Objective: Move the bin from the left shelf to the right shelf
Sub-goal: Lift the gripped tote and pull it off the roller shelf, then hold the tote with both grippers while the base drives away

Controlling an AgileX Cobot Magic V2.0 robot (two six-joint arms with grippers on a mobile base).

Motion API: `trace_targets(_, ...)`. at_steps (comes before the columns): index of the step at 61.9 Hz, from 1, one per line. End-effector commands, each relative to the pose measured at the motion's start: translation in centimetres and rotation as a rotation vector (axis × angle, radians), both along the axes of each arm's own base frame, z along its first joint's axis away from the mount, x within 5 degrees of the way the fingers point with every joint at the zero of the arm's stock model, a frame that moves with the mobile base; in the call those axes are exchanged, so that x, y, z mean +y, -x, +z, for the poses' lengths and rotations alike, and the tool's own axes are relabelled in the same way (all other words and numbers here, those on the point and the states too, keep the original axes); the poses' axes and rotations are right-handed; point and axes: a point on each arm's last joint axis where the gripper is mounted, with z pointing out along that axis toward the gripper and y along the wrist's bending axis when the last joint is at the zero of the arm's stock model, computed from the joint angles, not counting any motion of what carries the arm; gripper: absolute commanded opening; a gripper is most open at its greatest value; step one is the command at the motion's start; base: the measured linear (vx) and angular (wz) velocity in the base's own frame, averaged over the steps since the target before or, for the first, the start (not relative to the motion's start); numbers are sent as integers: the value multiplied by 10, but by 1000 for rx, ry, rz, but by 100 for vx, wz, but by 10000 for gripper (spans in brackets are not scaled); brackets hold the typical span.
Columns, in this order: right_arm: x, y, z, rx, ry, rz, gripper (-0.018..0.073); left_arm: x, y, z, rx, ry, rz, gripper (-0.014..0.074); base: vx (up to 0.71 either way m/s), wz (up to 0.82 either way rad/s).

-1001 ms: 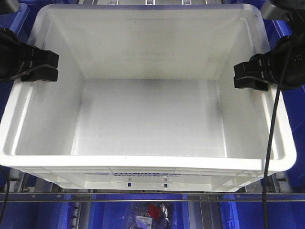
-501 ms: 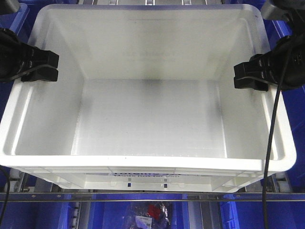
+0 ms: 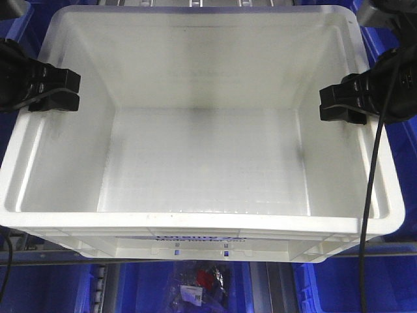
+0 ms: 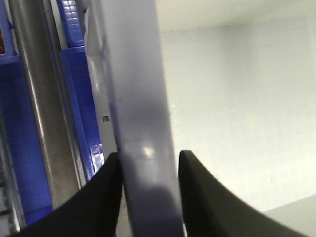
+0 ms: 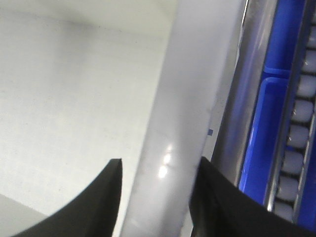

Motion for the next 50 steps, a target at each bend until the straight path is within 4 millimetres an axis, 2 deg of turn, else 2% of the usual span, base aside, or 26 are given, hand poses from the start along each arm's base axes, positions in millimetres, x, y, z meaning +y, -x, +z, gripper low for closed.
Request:
trace_targets(1,-4,0,23,-152,-1,-16,-4,-3,9,31,-158,58,-31,-4,-12,-13)
trace_targets(21,-4,0,23,-152,-1,-16,-4,-3,9,31,-158,58,-31,-4,-16,-11)
trace_targets(50,-4,0,23,-153,-1,-16,-4,-3,9,31,-158,58,-31,-4,-19,8)
